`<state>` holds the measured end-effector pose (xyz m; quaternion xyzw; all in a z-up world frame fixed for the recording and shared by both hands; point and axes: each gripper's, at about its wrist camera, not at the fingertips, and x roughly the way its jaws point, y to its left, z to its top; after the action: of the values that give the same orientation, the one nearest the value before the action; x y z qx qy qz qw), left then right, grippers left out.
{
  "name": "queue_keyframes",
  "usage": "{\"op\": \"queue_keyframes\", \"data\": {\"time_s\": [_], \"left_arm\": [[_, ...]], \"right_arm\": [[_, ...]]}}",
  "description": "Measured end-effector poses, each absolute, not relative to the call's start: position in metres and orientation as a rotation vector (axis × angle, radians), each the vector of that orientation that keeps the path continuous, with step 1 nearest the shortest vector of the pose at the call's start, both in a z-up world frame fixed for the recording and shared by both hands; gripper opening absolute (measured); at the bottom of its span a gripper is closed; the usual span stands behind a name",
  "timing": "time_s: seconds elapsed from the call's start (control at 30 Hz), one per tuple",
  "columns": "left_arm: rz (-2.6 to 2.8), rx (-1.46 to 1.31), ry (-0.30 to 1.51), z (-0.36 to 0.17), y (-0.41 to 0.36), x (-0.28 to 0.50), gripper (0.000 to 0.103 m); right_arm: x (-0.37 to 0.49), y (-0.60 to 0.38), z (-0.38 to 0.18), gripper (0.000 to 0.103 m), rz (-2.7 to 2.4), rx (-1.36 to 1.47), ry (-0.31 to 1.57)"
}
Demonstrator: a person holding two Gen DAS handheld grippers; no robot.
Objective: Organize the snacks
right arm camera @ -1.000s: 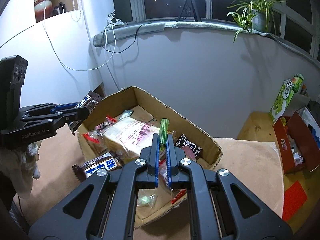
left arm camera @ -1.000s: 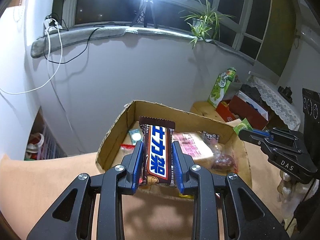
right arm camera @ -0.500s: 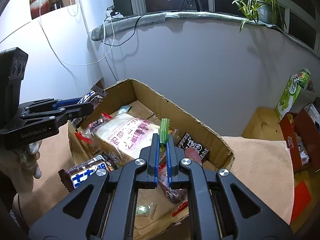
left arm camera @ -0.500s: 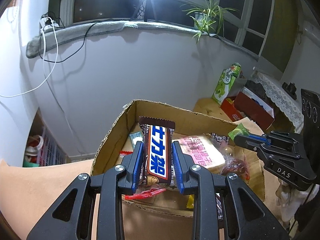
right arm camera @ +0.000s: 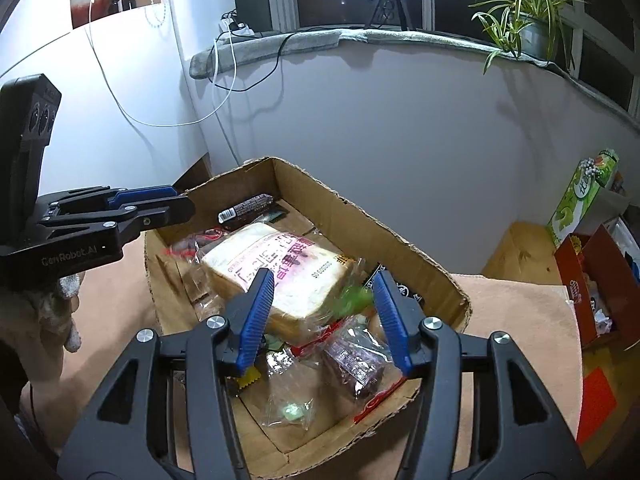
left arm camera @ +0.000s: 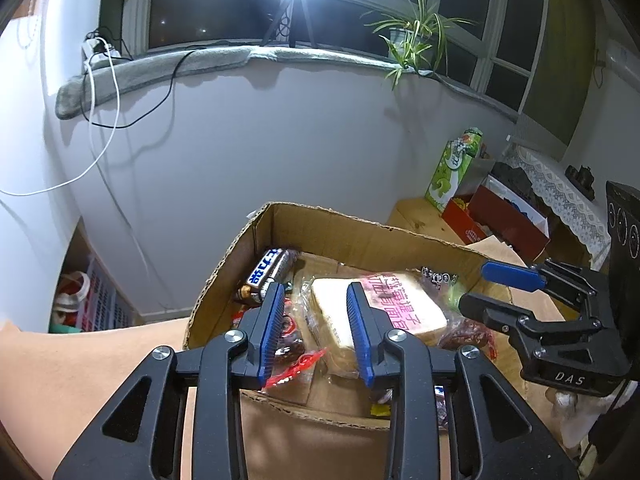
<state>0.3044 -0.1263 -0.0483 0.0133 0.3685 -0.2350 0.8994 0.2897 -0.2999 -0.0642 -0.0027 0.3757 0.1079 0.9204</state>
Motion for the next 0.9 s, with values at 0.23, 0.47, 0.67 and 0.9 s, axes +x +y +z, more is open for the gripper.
{"op": "queue_keyframes", "data": {"time_s": [0.23, 0.47, 0.67, 0.9], "left_arm": [[-0.486, 0.031, 0.76, -0.045, -0.126, 0.299, 0.031], [-0.479, 0.035, 0.756, -0.042, -0.124, 0.293, 0.045], [-0.473, 0.031, 0.758, -0.041, -0.12, 0.287, 0.062], [-0.452, 0.02, 0.776, -0.043, -0.113, 0.278, 0.066]], "right_arm": [[0.285, -0.299, -0.06, 0.061, 0.211, -0.016, 0.771], [0.276, -0.296, -0.054, 0.075, 0.196, -0.027, 0.763], [0.27, -0.293, -0.054, 0.09, 0.182, -0.044, 0.784], [0.251, -0.286, -0.046, 0.094, 0.143, -0.083, 0.763]]}}
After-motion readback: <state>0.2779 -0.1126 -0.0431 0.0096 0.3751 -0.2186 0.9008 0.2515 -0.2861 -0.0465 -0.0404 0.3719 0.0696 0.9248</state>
